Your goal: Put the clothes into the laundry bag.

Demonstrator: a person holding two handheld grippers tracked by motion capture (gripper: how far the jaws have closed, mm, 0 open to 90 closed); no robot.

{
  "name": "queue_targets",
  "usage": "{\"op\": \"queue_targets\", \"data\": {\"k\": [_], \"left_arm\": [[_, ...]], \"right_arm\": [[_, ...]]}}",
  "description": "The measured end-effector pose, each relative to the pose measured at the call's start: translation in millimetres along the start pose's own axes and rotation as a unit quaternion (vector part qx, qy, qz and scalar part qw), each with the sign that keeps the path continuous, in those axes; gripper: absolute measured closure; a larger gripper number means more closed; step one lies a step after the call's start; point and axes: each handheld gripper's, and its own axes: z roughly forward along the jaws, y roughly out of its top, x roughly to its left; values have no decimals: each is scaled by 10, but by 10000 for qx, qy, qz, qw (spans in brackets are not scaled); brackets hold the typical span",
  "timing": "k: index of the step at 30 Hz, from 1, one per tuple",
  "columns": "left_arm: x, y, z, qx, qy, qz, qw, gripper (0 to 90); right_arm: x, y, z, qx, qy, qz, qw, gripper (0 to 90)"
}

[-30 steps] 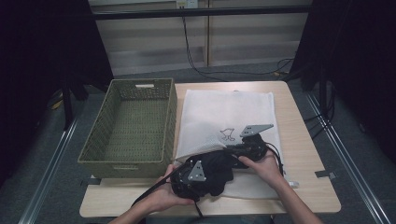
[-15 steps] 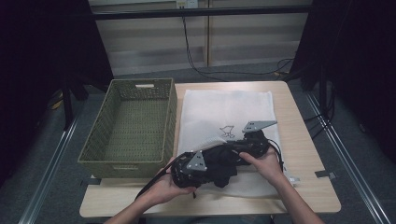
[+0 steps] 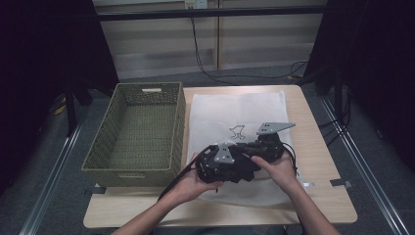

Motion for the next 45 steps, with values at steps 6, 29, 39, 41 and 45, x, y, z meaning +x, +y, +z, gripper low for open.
{"op": "queue_targets", "data": {"k": [6,29,39,41,45], "left_arm": [[83,-134,238,-8,-212,-282,9994,735],[50,-339,340,55,-560,-745,9956,491],[-64,-468,7,-81,-467,-713,9963,291],[-94,-501,-55,-120,-507,-771,9957,272],[-194,-589,-195,-257,-486,-718,9959,273]], "right_arm": [[-38,0,-73,-90,-3,54,9999,883],[-111,-260,82,553,-34,50,9984,870],[-170,-341,116,680,0,136,9976,851],[-173,-342,116,695,-6,138,9975,844],[-176,-342,117,716,-30,173,9973,824]]}}
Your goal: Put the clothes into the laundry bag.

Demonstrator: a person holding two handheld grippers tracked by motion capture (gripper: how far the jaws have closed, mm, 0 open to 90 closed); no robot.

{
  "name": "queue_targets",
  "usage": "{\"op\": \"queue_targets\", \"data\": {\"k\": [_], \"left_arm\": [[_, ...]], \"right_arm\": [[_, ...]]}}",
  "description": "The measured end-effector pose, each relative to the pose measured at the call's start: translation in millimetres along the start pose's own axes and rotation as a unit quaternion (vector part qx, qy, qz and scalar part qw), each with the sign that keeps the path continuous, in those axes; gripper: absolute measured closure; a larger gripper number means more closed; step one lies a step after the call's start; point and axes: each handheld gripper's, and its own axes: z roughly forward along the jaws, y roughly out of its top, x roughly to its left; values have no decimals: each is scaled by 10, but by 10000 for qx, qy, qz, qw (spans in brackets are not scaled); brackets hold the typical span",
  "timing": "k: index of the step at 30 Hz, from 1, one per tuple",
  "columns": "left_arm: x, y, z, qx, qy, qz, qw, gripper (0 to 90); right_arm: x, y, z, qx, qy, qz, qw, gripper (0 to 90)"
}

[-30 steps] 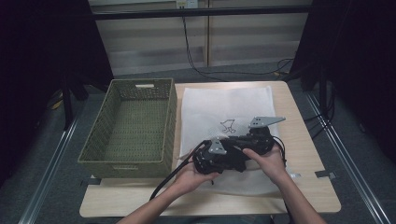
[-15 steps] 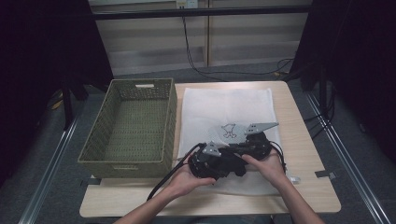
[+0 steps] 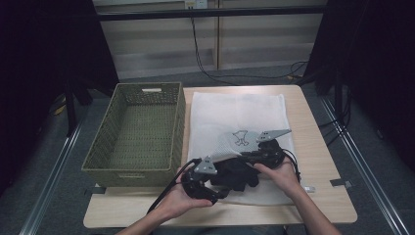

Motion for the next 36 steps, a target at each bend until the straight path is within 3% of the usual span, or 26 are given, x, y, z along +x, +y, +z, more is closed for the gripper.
{"op": "queue_targets", "data": {"k": [5,6,7,10,14,16,19,23,29,31,33,36], "left_arm": [[-63,-126,-174,-86,-53,21,9999,329],[-63,-152,-196,22,-2,97,10000,359],[-73,-214,-202,89,78,199,9997,402],[-70,-342,-159,257,5,212,9994,443],[-67,-339,-123,215,-144,285,9993,528],[-61,-341,-97,223,-165,302,9992,598],[-45,-361,-46,424,-210,340,9983,612],[15,-379,30,369,-197,305,9987,612],[39,-404,119,586,-210,440,9971,631],[36,-407,135,575,-235,539,9966,637],[20,-406,139,471,-158,466,9977,647],[7,-383,148,455,-215,460,9977,644]], "right_arm": [[18,-2,-11,-47,-18,5,10000,756],[28,-3,-20,-79,-5,27,10000,732],[33,-4,-26,-92,1,25,10000,711],[52,-13,-61,-193,86,129,9997,642],[108,-38,-162,-284,-22,110,9995,591],[141,-57,-226,-408,-12,78,9991,593],[231,-69,-333,-552,74,-33,9984,638],[327,-77,-374,-546,230,-180,9981,676],[446,-87,-284,-423,509,-265,9975,720],[497,-88,-238,-340,582,-336,9972,729],[530,-88,-212,-272,674,-403,9965,735],[563,-88,-190,-207,687,-469,9963,730]]}}
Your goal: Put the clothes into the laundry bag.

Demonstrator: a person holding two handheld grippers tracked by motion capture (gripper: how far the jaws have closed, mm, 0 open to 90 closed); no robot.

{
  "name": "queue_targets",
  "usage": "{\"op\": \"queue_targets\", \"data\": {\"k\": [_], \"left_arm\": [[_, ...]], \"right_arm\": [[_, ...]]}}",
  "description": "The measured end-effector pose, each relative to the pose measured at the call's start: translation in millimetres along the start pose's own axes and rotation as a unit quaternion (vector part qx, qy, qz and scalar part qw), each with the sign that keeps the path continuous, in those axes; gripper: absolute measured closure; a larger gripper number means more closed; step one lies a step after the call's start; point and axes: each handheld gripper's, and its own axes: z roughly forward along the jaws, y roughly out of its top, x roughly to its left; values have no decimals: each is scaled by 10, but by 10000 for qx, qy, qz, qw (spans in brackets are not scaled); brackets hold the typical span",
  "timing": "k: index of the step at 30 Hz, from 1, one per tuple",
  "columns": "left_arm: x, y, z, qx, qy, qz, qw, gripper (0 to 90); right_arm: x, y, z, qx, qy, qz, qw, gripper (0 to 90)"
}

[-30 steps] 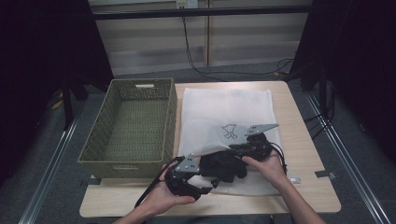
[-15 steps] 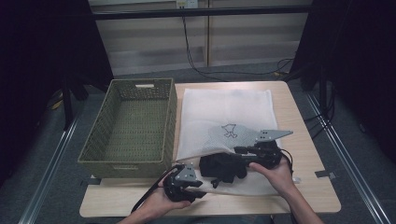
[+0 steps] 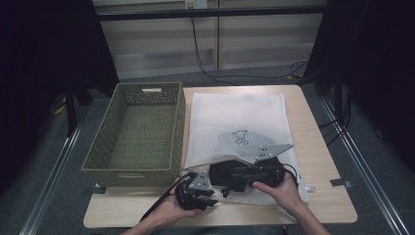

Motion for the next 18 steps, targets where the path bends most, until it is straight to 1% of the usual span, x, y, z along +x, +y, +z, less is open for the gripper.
{"op": "queue_targets", "data": {"k": [1,2,3,4,5,6,7,8,9,10,11,12,13,14,15,16,17,18], "left_arm": [[-13,14,9,45,23,63,10000,634],[-10,24,3,131,-18,121,9998,627],[-11,23,19,89,49,137,9999,622],[0,20,25,95,-24,102,9999,612],[-7,15,41,143,58,94,9998,612],[1,7,55,155,86,161,9997,616],[4,0,63,137,55,146,9998,619],[-1,-4,67,107,98,108,9998,619],[4,2,57,176,79,115,9997,620],[1,1,60,166,96,122,9997,620],[1,-1,64,149,85,171,9997,619],[-9,-6,80,73,140,179,9997,616],[-17,-6,87,56,144,154,9998,605],[-24,-1,89,71,152,239,9996,605],[-28,-2,96,51,190,232,9995,605],[-25,0,92,67,166,242,9995,605],[-21,-4,92,38,185,256,9995,613],[-5,0,76,124,174,247,9995,636]], "right_arm": [[-1,-1,1,11,-18,-4,10000,729],[-7,-2,-3,27,-23,17,10000,729],[-13,-2,-6,29,-19,16,10000,730],[-19,-3,-10,32,-6,18,10000,730],[-22,-4,-11,26,8,28,10000,734],[-28,-9,-5,56,12,-17,10000,738],[-25,-15,6,75,43,-3,10000,739],[-23,-19,15,103,57,3,9999,739],[-19,-27,35,144,68,-19,9999,738],[-14,-31,47,158,90,-13,9998,728],[-7,-35,63,193,104,-41,9998,719],[5,-38,77,228,90,-69,9997,713],[16,-41,89,250,109,-72,9996,710],[25,-44,103,256,129,-76,9996,707],[34,-46,113,294,145,-104,9994,704],[38,-48,119,308,153,-110,9993,704],[40,-52,125,310,163,-99,9993,704],[36,-56,130,316,184,-116,9993,704]]}}
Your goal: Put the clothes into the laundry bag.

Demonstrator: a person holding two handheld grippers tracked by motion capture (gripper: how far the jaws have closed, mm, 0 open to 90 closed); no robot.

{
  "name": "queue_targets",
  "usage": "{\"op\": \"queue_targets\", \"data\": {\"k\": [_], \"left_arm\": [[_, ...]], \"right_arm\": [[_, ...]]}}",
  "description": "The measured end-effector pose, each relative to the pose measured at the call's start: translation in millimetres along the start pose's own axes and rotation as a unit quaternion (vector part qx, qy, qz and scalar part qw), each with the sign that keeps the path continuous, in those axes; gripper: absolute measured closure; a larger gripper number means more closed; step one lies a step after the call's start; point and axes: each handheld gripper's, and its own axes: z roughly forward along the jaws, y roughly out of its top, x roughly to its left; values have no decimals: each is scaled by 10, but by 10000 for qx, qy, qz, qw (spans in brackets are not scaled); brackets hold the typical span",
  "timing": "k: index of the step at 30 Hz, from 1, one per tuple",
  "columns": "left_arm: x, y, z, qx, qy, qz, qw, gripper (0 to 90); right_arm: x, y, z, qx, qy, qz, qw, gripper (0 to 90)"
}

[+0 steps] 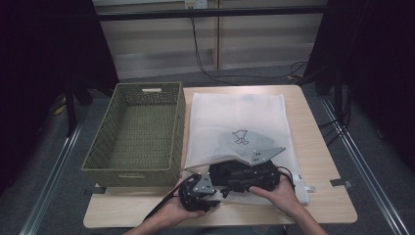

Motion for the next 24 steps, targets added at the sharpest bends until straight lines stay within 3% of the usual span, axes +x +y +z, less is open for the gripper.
{"op": "queue_targets", "data": {"k": [1,3,5,6,8,10,13,14,15,16,24], "left_arm": [[11,-11,13,-113,45,-36,9999,674],[38,-5,-2,7,74,25,10000,726],[29,7,13,-55,127,-102,9999,776],[35,18,9,29,146,-15,9999,801],[33,39,28,10,157,-80,9998,853],[59,54,18,102,67,-70,9999,871],[55,61,15,146,83,-82,9998,881],[55,72,8,261,142,-41,9996,883],[59,70,12,235,152,-22,9996,884],[58,62,28,95,121,-129,9998,885],[98,61,16,145,-22,-175,9997,882]], "right_arm": [[0,-5,6,2,19,25,10000,700],[-9,-21,22,21,33,52,10000,681],[-18,-37,46,67,60,75,9999,667],[-15,-42,52,100,58,102,9999,663],[-10,-40,48,104,55,79,9999,659],[-9,-38,43,106,64,78,9999,659],[2,-43,43,151,69,43,9999,661],[7,-48,43,191,73,35,9998,667],[10,-57,50,231,126,48,9996,668],[12,-64,58,265,129,38,9996,669],[0,-148,147,610,-12,0,9981,687]]}}
